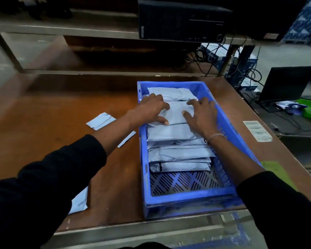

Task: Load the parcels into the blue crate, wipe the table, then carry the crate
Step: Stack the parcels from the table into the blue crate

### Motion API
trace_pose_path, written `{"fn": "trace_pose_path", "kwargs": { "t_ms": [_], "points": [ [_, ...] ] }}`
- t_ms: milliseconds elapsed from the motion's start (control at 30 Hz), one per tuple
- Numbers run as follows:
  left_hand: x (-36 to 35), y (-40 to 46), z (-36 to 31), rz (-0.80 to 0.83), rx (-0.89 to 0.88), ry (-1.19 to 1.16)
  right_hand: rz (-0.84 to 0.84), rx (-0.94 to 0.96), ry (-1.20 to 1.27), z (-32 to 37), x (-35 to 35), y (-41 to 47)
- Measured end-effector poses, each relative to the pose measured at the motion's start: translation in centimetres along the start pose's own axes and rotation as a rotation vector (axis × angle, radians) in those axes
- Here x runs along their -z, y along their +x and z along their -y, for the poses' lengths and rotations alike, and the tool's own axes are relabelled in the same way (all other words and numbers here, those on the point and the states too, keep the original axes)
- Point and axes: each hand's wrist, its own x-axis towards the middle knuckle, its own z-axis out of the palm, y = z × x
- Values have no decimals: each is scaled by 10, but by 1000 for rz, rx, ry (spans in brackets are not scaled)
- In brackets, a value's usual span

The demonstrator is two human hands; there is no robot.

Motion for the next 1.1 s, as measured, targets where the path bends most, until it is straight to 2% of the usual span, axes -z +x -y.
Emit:
{"fn": "trace_pose_path", "kwargs": {
  "t_ms": [67, 233, 500, 667, 833, 967, 1100],
  "points": [
    [1, 3, -4, 11, 16, 21, 60, 85, -18, 3, -3, -3],
    [-1, 7, -19, 29, 51, -1, 148, -24, 0, 3, -8, -2],
    [4, -12, -7, -4, 15, -120, 158, -34, -31, 8, -7, -7],
    [13, -40, 24, -167, 16, -226, 8, 56, 74, 48, 2, 1],
    [11, -87, 85, -326, 213, -420, -29, 233, 191, 132, -1, 18],
    [-9, -130, 141, -249, 419, -607, 113, 374, 231, 203, -21, 27],
    [-40, -176, 184, -162, 570, -587, 468, 415, 79, 264, -51, 26]
  ]
}}
